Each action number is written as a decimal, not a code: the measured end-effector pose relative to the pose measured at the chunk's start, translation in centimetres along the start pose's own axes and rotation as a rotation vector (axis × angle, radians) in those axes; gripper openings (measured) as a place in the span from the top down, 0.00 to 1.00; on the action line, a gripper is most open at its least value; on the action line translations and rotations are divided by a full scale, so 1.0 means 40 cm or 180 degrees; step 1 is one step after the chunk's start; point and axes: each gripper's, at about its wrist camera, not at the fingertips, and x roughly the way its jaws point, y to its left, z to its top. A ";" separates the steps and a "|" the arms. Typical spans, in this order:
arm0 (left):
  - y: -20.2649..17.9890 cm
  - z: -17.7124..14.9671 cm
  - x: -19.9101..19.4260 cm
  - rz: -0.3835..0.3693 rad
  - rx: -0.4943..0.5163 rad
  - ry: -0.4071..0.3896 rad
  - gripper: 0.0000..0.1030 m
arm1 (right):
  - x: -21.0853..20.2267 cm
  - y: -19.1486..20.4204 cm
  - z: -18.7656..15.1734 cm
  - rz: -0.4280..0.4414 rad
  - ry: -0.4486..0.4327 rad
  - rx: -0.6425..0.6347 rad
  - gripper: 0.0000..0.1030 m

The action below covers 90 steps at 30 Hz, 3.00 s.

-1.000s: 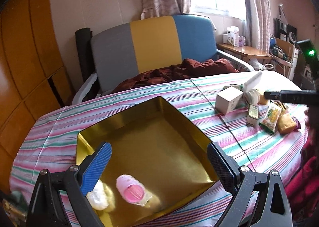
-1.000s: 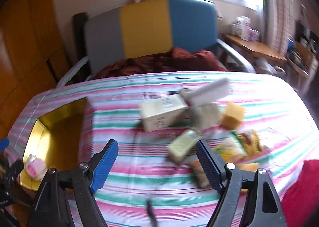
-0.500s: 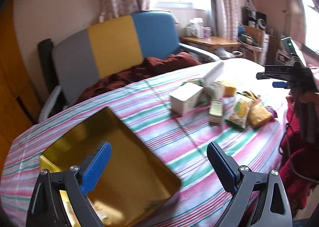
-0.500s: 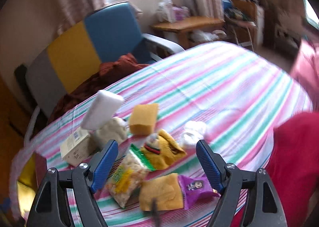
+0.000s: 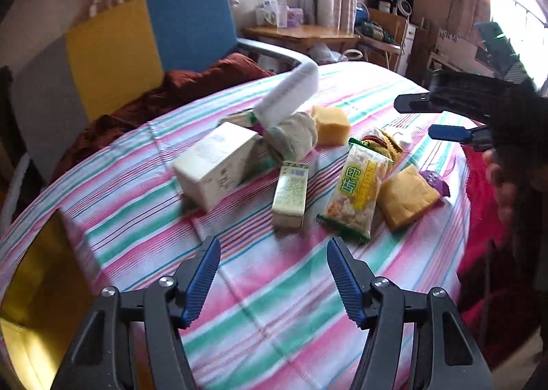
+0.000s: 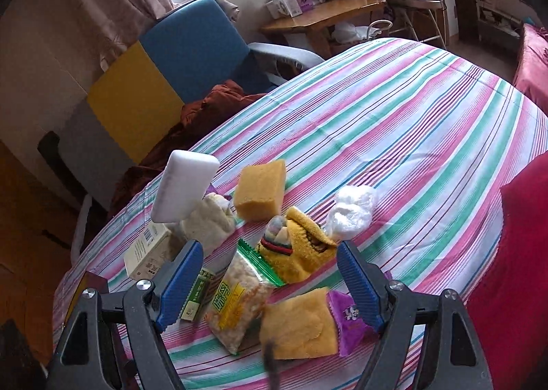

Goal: Organize objects
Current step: 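Grasp the small green-and-white box with the left gripper, then lift the box with the left gripper while the right grasps the snack bag, then place the box and snack bag into the gold tray with both grippers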

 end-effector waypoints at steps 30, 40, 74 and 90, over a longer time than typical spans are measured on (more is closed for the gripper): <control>-0.016 -0.102 0.115 -0.0093 -0.0218 0.0310 0.71 | 0.098 0.079 -0.053 0.0031 0.0673 -0.0552 0.21; -0.018 -0.172 0.062 -0.0144 -0.0169 0.0194 0.71 | 0.197 0.110 -0.059 -0.0215 0.0973 -0.0386 0.21; 0.225 -0.203 -0.345 0.0118 -0.0915 -0.0696 0.70 | -0.024 0.483 -0.182 0.0675 0.0318 -0.1753 0.69; 0.608 -0.371 -0.391 0.1197 -0.1852 -0.0623 0.63 | 0.081 0.899 -0.426 0.1431 0.1086 -0.2627 0.67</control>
